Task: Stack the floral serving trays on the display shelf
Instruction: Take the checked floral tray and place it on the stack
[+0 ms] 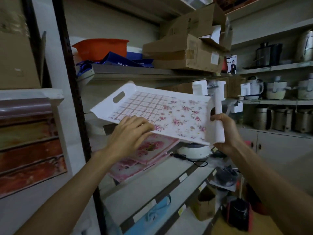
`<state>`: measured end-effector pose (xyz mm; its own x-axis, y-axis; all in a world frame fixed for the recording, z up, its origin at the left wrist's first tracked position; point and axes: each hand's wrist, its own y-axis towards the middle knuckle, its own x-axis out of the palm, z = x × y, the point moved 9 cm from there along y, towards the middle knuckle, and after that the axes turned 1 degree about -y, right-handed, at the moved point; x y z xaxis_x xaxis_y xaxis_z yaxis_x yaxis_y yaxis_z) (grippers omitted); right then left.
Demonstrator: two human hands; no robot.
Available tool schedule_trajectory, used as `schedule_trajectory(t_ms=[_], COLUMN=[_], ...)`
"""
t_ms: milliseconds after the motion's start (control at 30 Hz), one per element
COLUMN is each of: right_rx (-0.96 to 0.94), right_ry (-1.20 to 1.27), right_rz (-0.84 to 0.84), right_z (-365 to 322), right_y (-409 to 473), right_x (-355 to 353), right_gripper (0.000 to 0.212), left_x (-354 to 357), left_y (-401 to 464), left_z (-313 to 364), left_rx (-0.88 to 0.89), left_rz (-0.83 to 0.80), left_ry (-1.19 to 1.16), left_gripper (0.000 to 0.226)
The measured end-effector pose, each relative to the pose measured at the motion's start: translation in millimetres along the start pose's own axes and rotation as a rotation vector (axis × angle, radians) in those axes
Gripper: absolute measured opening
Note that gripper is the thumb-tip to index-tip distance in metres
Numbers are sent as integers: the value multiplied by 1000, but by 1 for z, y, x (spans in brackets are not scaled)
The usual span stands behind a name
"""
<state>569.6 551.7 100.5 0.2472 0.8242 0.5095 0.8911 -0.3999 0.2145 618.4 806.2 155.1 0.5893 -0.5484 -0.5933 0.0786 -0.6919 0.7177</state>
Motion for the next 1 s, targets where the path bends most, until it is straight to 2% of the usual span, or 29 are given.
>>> schedule_trajectory(t_ms=[167,400,533,767,1000], right_rx=[49,91,135,210,257], right_ry=[-15,-83,-78,-144,-169], right_rz=[-5,13,-53,-88,-177], right_z=[15,54,82,126,179], right_y=[-34,-72,-93,-110,-123], right_x=[-3,-6,9,51,126], right_gripper=[23,40,30,40,27], left_x=[-20,-37,-47,-68,-103], left_y=[-32,-99,-139,-204,-280], left_z=[35,67,79,71,37], left_rx=[30,26,19,-45,-139], left_rz=[-30,-114,-112,-188,-253], left_ry=[34,-2,-22,-70,-86], left_gripper=[20,22,17,22,25])
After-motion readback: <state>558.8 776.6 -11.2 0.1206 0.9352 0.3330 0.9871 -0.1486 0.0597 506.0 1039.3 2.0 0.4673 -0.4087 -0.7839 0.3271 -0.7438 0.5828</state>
